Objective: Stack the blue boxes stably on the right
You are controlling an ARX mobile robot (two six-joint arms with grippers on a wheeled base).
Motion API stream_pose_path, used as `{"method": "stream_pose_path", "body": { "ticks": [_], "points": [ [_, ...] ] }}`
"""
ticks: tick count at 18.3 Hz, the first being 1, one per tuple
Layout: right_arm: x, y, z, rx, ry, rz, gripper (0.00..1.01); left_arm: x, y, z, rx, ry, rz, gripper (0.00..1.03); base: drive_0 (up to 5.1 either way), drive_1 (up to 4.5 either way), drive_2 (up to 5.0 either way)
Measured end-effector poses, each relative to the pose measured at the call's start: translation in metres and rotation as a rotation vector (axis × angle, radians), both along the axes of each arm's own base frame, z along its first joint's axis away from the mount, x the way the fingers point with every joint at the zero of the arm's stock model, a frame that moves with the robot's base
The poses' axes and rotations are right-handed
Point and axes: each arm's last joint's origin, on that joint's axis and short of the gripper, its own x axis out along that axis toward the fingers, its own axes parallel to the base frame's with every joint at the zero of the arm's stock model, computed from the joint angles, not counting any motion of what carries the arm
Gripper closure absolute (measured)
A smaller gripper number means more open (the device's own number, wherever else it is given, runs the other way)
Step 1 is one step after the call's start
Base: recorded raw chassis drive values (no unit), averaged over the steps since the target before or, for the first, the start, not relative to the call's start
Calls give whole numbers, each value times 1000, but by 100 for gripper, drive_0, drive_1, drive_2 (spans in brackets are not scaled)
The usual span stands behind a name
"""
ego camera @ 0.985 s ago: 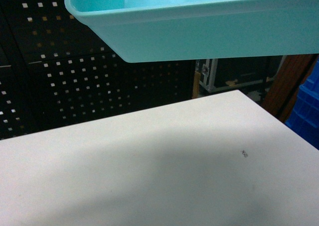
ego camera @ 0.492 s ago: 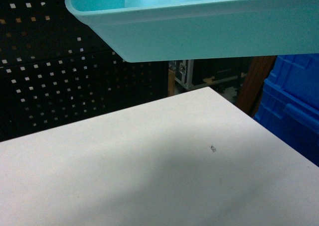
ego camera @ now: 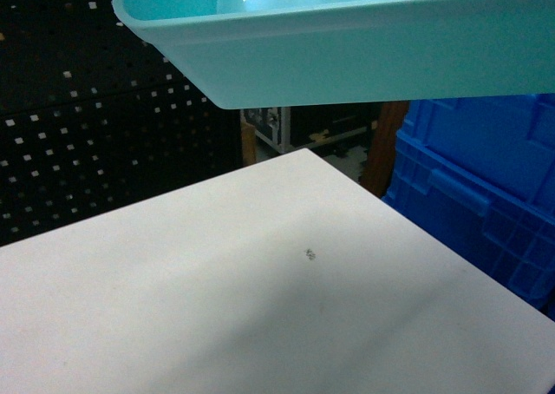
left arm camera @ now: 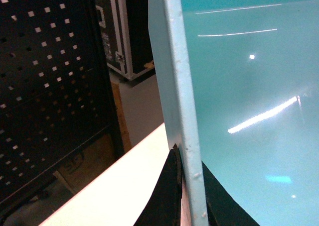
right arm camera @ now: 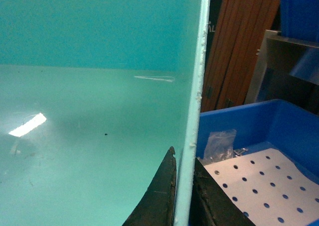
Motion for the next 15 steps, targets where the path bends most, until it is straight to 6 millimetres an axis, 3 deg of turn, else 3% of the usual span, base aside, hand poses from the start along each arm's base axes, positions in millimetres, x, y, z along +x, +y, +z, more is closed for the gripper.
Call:
{"method": "stream_pose_path", "body": {
  "ticks": [15],
  "points": [
    [0,0,0,0,0,0,95,0,0,0,0,0,0,101,-159,-159,-159]
  ]
}}
